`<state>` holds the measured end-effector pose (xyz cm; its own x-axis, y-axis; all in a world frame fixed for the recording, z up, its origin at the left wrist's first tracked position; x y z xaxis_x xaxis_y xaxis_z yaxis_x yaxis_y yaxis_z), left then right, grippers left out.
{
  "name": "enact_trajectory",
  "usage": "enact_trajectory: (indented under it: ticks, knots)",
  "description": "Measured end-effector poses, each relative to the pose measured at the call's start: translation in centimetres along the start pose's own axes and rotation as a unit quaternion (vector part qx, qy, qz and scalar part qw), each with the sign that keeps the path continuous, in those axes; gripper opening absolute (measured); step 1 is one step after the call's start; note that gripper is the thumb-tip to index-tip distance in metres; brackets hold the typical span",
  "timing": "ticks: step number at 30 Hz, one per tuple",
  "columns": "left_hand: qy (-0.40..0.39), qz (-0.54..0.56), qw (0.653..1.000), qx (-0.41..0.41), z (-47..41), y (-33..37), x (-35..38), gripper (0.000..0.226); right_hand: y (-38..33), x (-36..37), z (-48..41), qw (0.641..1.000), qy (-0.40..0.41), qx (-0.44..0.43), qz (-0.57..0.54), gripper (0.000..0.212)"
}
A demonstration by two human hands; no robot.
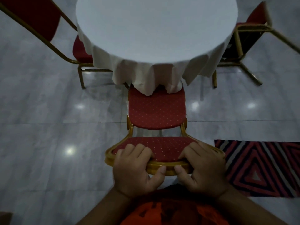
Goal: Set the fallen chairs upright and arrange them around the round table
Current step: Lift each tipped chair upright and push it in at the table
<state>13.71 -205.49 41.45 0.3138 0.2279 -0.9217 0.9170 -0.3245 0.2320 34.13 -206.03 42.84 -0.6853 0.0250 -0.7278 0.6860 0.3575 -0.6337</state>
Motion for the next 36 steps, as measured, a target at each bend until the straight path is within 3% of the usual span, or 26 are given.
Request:
enact_trajectory:
  ticks: [12,21,25,29,32,36]
  knots:
    - [0.066,-0.011,0.998,0.001,-4.9,-6.5,0.5,0.056,-1.2,4.0,-6.0,0.996,0.081,0.003,0.04,0.037]
    - [0.075,0.002,0.997,0.029,-6.5,-7.9,0.9,0.054,-0.8,4.9,-7.8,0.992,0.108,0.009,0.062,0.056]
    - [0.023,-0.002,0.999,0.048,-7.0,-8.2,0.5,0.053,-0.8,5.0,-8.2,0.991,0.121,0.011,0.056,0.057]
    - [-0.105,0.02,0.994,0.014,-7.9,-7.6,-0.5,0.032,-0.5,4.7,-8.2,0.997,0.077,0.014,0.023,0.048]
    - [-0.152,0.037,0.987,0.016,-9.6,-3.2,-1.1,0.027,1.1,2.7,-6.5,0.998,0.035,0.033,0.034,0.048]
    - [-0.165,0.046,0.984,0.056,-13.3,6.8,0.7,0.029,8.1,-4.1,-3.0,0.985,0.02,0.145,0.091,0.052]
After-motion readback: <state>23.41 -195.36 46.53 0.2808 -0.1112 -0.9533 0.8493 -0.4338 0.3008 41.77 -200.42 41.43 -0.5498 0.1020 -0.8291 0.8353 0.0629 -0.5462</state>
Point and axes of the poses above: each hand's wrist, its own z-axis away from the middle knuckle, its own x-axis out of the palm, y = z × x, the point moved 3 cm from there along -z, towards the middle knuckle, and after that the axes turned 15 degrees about -z, right-handed, at the moved point
